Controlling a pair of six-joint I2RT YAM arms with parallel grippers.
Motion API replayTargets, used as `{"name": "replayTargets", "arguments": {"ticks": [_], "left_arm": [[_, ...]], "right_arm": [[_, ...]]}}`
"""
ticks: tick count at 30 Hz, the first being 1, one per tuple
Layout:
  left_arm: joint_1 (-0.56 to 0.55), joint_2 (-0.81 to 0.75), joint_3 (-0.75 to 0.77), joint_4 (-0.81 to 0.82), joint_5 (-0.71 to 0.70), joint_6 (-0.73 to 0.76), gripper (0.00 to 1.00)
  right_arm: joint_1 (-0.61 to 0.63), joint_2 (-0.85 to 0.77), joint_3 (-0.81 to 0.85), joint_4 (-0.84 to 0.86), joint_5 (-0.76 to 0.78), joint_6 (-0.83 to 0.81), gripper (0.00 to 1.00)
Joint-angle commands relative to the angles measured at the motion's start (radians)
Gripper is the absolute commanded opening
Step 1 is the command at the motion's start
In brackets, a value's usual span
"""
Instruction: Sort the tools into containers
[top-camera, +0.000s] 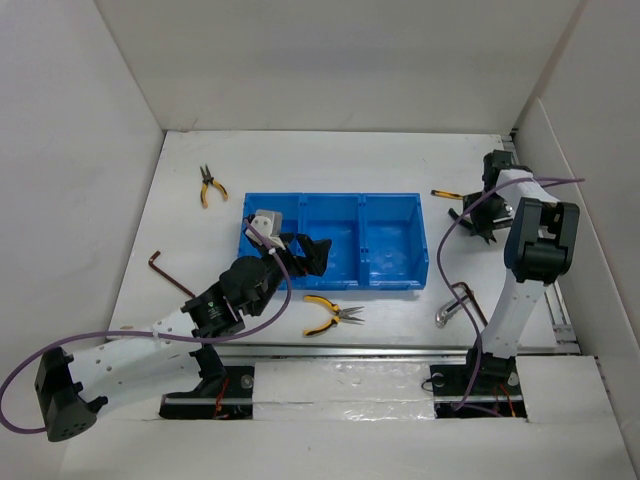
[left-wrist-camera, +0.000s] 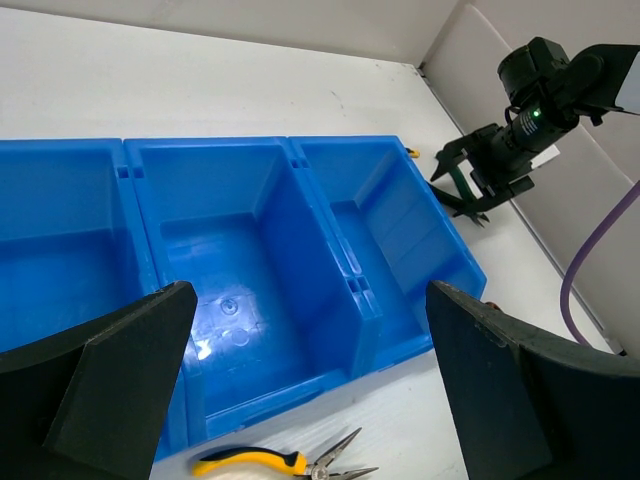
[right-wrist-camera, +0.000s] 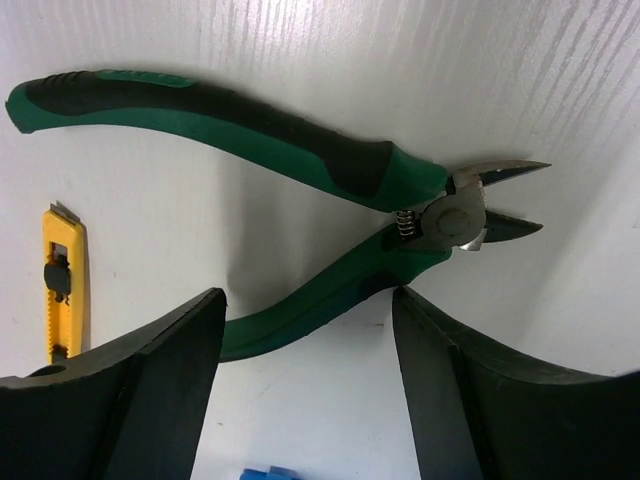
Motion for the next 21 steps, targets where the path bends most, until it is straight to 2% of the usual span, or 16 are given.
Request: {"name": "replayTargets", "arguments": {"ticks": [1, 4, 5, 7, 8, 10, 11, 14, 21], "left_arm": [[0.002, -0.019, 0.031, 0.042, 0.005, -0.007, 0.99], [0.002, -0.027, 0.028, 0.040, 0.003, -0.007, 0.99], [0.002, -0.030, 0.029, 0.040, 0.003, -0.006, 0.99], [0.002, -0.033, 0.026, 0.040, 0.003, -0.007, 0.99], [0.002, -0.034, 0.026, 0.040, 0.002, -0.007, 0.99], [0.002, -0.037, 0.026, 0.039, 0.000, -0.007, 0.99], [0.002, -0.036, 0.024, 0.040, -0.001, -0.007, 0.99], [0.002, -0.036, 0.026, 0.040, -0.003, -0.007, 0.99], [0.002, -0.030, 0.026, 0.042, -0.006, -0.007, 0.99]], "right_arm": [[-0.010, 0.031, 0.051, -0.104, 0.029, 0.041, 0.72], [-0.010, 0.041, 0.067, -0.130, 0.049, 0.058, 0.68], [-0.001, 0.042, 0.075, -0.131, 0.057, 0.059, 0.58], [-0.001, 0.045, 0.078, -0.138, 0.060, 0.066, 0.47], [-0.001, 0.045, 0.079, -0.139, 0.060, 0.070, 0.35], [0.008, 0.042, 0.073, -0.139, 0.061, 0.078, 0.26], [0.008, 0.039, 0.070, -0.136, 0.064, 0.078, 0.16], [0.008, 0.034, 0.061, -0.134, 0.063, 0.078, 0.00], [-0.001, -0.039, -0.013, -0.067, 0.043, 0.015, 0.00]]}}
